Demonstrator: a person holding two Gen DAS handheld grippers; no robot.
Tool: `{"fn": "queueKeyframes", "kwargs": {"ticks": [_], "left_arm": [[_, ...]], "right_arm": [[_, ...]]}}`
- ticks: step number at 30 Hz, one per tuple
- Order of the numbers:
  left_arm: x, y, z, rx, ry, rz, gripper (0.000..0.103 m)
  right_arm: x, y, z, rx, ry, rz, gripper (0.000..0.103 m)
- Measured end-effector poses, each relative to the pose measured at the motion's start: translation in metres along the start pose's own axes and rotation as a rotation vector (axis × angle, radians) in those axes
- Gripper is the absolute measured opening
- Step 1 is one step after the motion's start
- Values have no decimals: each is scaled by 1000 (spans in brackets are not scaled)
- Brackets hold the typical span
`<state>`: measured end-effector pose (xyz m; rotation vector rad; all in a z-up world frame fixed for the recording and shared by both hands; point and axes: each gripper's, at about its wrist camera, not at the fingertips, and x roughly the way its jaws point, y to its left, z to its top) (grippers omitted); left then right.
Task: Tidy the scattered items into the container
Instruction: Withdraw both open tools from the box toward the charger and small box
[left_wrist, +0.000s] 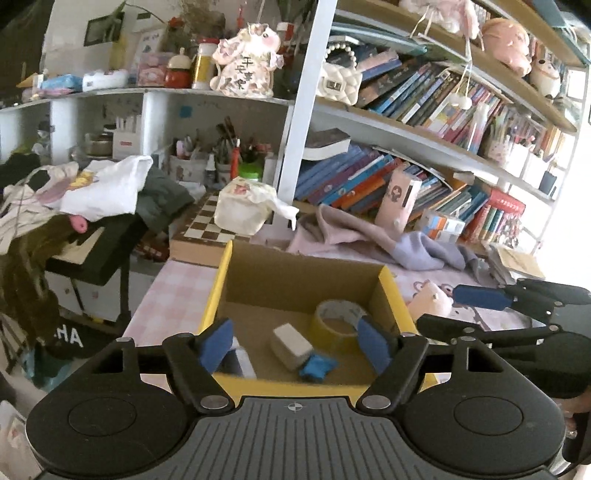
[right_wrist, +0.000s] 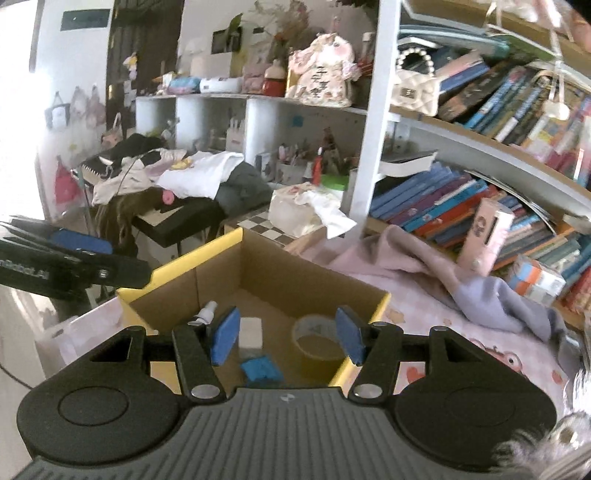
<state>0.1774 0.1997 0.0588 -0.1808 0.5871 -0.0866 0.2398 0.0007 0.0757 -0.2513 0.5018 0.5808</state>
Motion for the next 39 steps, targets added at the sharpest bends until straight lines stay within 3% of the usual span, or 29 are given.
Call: {"fn": "queueKeyframes", "kwargs": {"ticks": [9,15,22,28,39], "left_arm": [[-55,-11,-35,-11,-42,30,87],[-76,-18,-68,44,-6,92,88],[-97,-31,-95,1,14,70,89],[-102,-45,-113,61,54,61,93],[-86,-76,-142,84,161,-31,94]], "right_arm": [[-57,20,-35,38,-20,-61,56],[-80,39,-67,5,-8,-90,56],[-107,58,-98,11,8,-73,56],[-120,70,-118,-81,29,-56,56],[-147,55,-152,55,122,-143,56]]}}
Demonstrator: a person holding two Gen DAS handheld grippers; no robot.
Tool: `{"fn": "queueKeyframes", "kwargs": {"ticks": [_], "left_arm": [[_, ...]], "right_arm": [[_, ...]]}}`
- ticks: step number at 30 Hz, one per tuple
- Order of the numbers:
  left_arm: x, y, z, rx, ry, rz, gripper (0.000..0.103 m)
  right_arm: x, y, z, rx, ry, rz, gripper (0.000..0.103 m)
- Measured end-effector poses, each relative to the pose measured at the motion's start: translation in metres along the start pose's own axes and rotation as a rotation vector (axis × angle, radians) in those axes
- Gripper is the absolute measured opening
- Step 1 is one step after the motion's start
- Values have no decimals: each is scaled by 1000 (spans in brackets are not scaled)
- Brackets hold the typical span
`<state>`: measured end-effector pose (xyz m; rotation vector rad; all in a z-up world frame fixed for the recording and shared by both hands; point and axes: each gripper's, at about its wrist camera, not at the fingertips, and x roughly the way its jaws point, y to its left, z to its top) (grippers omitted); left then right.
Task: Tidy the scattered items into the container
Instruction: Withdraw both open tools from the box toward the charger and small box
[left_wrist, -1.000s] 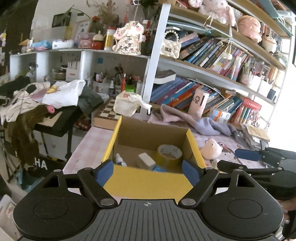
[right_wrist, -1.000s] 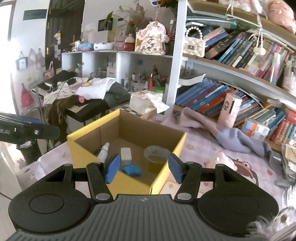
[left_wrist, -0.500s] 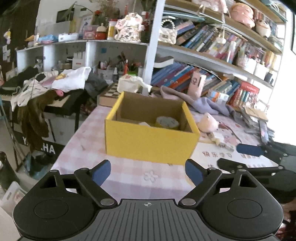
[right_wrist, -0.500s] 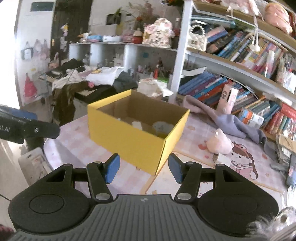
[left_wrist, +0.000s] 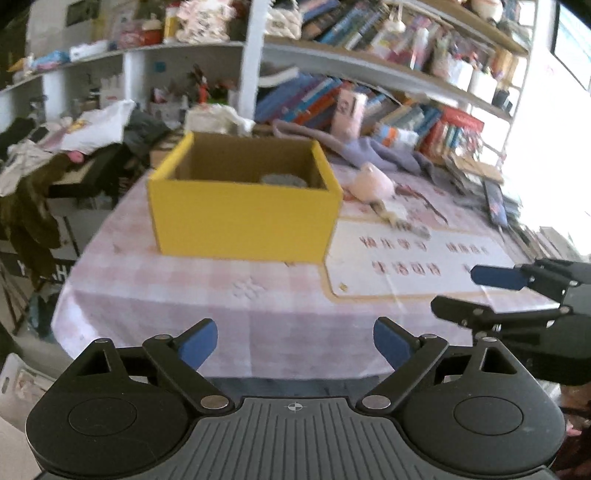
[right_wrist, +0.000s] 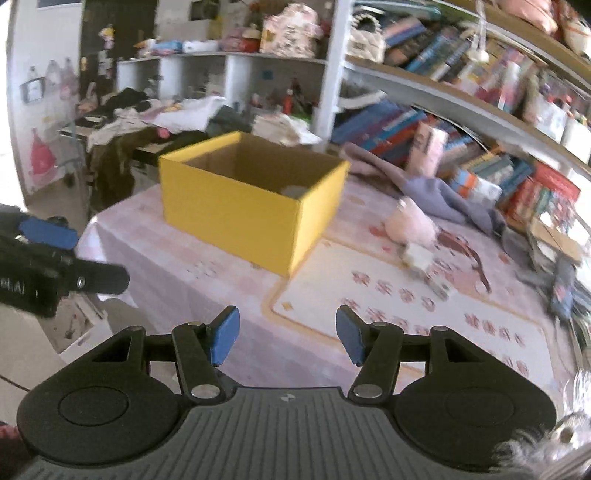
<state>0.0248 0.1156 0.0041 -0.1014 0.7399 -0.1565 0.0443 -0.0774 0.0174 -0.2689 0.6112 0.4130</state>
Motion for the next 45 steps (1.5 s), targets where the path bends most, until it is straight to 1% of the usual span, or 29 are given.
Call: {"fn": "queueKeyframes", "kwargs": {"ticks": [4,12,26,35,40,45], "left_arm": [[7,-13,0,25,16,-36,94],[26,-42,5,92,44,-105,94],[63,-86,24,188,57,-192,94],[96,-113,43,222,68,-203,94],[122,-132,60,221,84,-196,94],[149,-152,78,207,93,-172,94]], "right_arm": [[-4,-11,-10,38,27,-33,56],[-5,-33,-18,65,63,-98,57],[5,-79,-22,113,88,-180,59],[27,-117,-19,136,100,-185,59],[45,-149,-13,138,111,-172,58],[63,-187,-5,133,112,-148,59]]}}
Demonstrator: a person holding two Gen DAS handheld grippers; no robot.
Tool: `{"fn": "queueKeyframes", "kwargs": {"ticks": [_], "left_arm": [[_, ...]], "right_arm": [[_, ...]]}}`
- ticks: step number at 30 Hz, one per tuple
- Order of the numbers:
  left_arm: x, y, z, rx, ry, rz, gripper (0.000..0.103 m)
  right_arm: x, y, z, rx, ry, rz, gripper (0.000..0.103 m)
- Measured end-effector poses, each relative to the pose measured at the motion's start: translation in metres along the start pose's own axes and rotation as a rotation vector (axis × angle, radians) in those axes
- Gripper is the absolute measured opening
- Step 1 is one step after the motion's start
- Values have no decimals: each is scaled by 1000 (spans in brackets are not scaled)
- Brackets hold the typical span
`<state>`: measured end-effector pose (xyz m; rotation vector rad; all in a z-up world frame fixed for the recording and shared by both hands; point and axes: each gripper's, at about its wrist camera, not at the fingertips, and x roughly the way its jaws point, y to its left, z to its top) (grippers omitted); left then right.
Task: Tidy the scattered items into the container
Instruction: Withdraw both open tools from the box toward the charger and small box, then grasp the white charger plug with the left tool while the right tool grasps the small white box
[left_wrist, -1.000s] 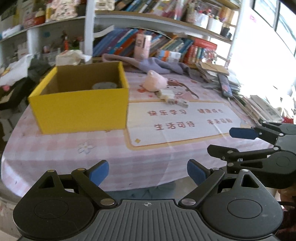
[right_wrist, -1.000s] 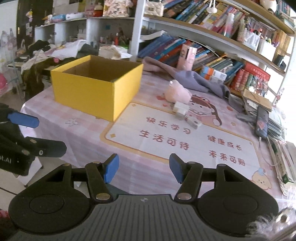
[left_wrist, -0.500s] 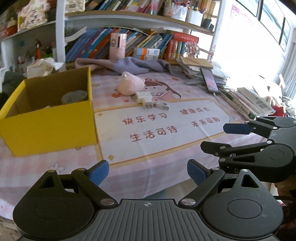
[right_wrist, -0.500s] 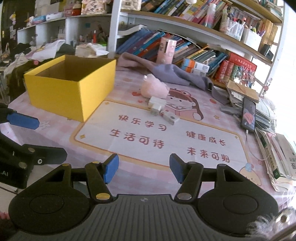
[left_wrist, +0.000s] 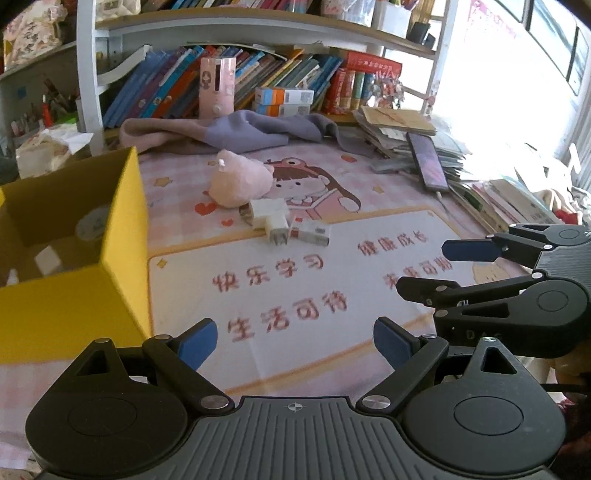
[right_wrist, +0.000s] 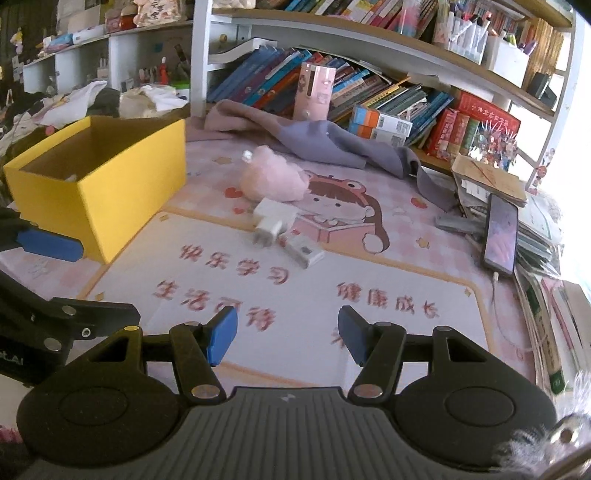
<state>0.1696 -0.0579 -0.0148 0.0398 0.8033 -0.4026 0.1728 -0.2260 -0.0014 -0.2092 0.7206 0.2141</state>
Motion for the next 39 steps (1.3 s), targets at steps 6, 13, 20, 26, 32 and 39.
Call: {"fn": "queueKeyframes", "kwargs": {"ticks": [6,13,20,26,32,39], "left_arm": [[32,-13,28,-30,1,40,93],[69,-15,57,-98,7,106,92],[105,-11,80,-162,31,137,83],[136,-6,93,-183,74,156,60],[166,5,99,-224,136,175,50],[192,9,102,-240,199,183,43]], "right_arm": [[29,-42,17,-11,11,43,58],[73,-76,29,-46,49,121,56],[119,-86,38,-114,76,204,51],[147,-88,48,-160,61,262,48],[178,-82,56,-200,71,312,46],[198,-75,59,-230,84,364,45]]}}
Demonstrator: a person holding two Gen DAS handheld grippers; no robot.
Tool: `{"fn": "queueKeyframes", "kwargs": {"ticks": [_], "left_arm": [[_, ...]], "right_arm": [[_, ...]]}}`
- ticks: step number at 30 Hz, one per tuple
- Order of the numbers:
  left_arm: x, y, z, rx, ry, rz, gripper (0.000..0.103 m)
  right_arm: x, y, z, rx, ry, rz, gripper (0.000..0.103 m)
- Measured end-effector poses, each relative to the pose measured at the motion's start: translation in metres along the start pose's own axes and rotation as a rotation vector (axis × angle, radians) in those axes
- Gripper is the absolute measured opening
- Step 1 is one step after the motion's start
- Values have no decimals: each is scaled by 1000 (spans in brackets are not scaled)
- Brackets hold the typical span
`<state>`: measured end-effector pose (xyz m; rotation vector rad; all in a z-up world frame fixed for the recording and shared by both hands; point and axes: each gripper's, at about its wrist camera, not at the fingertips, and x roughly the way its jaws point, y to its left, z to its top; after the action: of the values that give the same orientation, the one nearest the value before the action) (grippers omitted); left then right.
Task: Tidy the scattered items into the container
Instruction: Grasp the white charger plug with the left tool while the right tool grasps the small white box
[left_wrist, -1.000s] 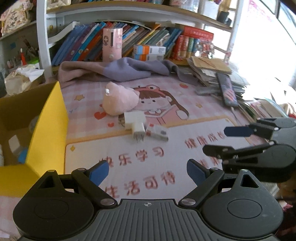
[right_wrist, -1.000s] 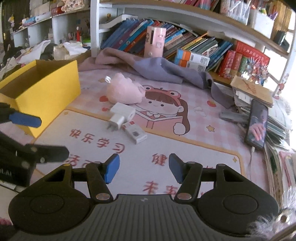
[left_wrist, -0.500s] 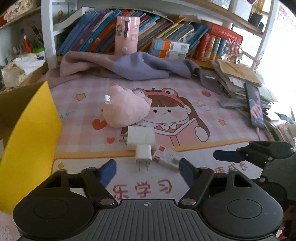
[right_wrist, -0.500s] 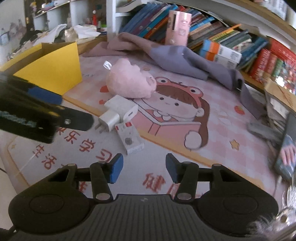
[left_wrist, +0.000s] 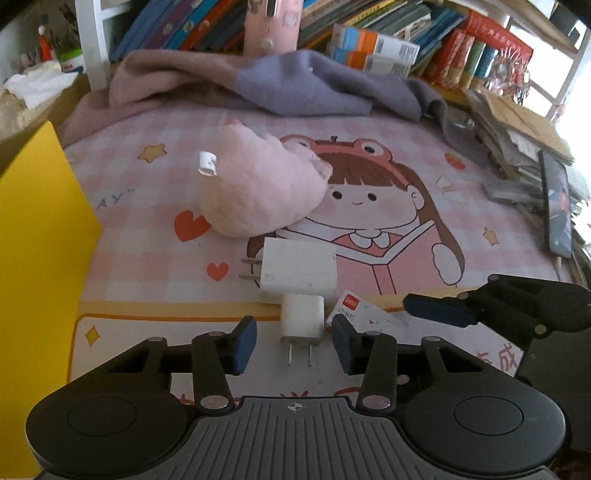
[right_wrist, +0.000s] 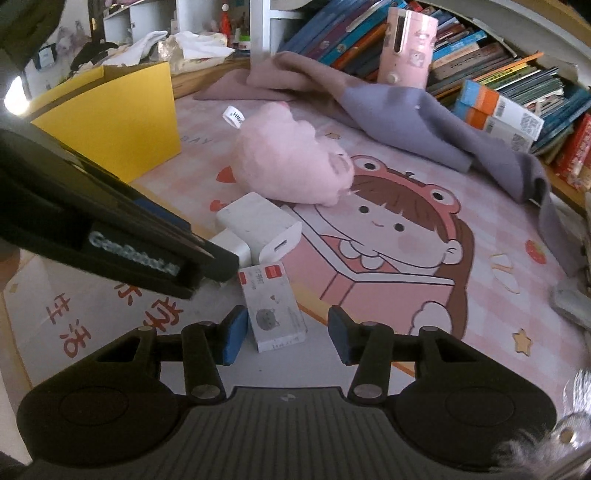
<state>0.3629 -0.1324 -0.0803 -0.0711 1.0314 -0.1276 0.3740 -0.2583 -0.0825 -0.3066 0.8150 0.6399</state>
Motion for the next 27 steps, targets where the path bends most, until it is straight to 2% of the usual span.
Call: {"fn": "queueKeyframes", "kwargs": {"ticks": [1,2,3,8,11,12,13,18,20,22,27], "left_arm": [[2,-1,0,2,1,3,42],[4,-2,0,5,6,5,42],[5,-3,1,7,11,6,41],[13,-8,2,13,20,14,39],[15,-12,3,32,6,34,33],[16,-13,3,42,1,42,26],[16,-14,3,56,-4,52,25],[13,-15,-1,71,-12,51,25],[11,-12,-3,54,-5,43,25],[8,-10,-4,37,-1,38,25],[-9,-4,-6,-27,-11,-9,25]], "right_arm": [[2,-1,0,5,2,7,41],[4,-2,0,14,0,20,32],[4,-3,0,18,-9,28,31],[-4,-14,-5,42,6,-42,30],[-9,-22,-11,67,23,-49,30],[-10,-22,-13,67,22,-47,30],[-10,-23,-14,67,19,-46,30],[-4,-22,-10,41,1,-46,34],[-2,-22,-8,34,-4,-45,34],[-1,-22,-6,32,-4,-33,28],[-10,-20,-7,53,5,-20,28]]}}
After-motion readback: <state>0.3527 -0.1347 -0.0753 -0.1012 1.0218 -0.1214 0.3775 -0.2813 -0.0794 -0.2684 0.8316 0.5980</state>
